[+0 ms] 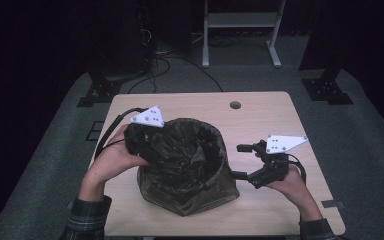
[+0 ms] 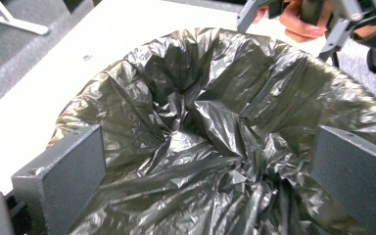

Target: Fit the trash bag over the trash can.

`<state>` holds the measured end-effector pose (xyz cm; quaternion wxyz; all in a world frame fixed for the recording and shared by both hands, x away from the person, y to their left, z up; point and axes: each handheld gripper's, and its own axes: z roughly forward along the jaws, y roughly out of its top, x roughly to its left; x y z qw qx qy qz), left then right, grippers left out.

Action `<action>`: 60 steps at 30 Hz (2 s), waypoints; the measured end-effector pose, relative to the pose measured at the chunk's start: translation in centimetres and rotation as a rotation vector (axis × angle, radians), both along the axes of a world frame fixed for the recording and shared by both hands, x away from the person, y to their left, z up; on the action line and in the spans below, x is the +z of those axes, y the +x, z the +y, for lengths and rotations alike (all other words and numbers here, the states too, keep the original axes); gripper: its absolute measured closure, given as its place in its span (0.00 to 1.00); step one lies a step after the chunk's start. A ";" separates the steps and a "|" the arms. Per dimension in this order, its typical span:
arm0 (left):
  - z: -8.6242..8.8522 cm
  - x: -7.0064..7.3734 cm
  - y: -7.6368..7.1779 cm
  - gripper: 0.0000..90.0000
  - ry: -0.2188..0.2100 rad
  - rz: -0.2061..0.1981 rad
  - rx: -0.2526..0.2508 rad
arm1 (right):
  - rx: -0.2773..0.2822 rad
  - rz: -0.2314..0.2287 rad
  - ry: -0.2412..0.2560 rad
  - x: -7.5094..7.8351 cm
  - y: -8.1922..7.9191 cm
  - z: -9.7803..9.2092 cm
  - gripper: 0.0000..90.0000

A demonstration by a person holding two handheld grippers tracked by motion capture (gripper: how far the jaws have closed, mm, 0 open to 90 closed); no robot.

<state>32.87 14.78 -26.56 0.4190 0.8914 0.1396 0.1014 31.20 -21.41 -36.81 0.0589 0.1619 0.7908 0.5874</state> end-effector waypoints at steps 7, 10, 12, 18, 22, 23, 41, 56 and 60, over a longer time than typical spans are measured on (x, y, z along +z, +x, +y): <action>2.1 0.3 -1.4 0.00 -0.065 -0.024 0.024 | -0.062 0.010 -0.025 0.4 0.1 -1.0 0.11; 3.0 0.3 -2.0 0.00 -0.082 -0.038 0.038 | -0.089 0.004 -0.027 0.5 0.1 -1.6 0.11; 3.3 0.3 -2.2 0.00 -0.086 -0.043 0.045 | -0.102 0.003 -0.033 0.6 0.0 -2.1 0.11; 5.5 -0.3 -3.8 0.00 -0.128 -0.079 0.090 | -0.152 0.009 -0.042 0.6 -0.3 -3.8 0.11; 6.9 -1.0 -4.6 0.00 -0.139 -0.085 0.122 | -0.189 0.021 -0.049 0.4 -0.5 -5.0 0.11; 7.3 -1.3 -4.8 0.00 -0.139 -0.088 0.131 | -0.198 0.018 -0.054 0.4 -0.6 -5.3 0.11; 11.8 -8.8 -6.6 0.00 -0.170 -0.066 0.280 | -0.382 0.037 -0.114 -2.4 -3.1 -10.9 0.11; 12.0 -14.6 -6.2 0.00 -0.088 -0.002 0.372 | -0.538 0.080 -0.176 -6.2 -4.9 -14.1 0.11; 12.0 -16.0 -6.1 0.00 -0.071 0.020 0.386 | -0.572 0.098 -0.200 -7.3 -5.0 -14.5 0.11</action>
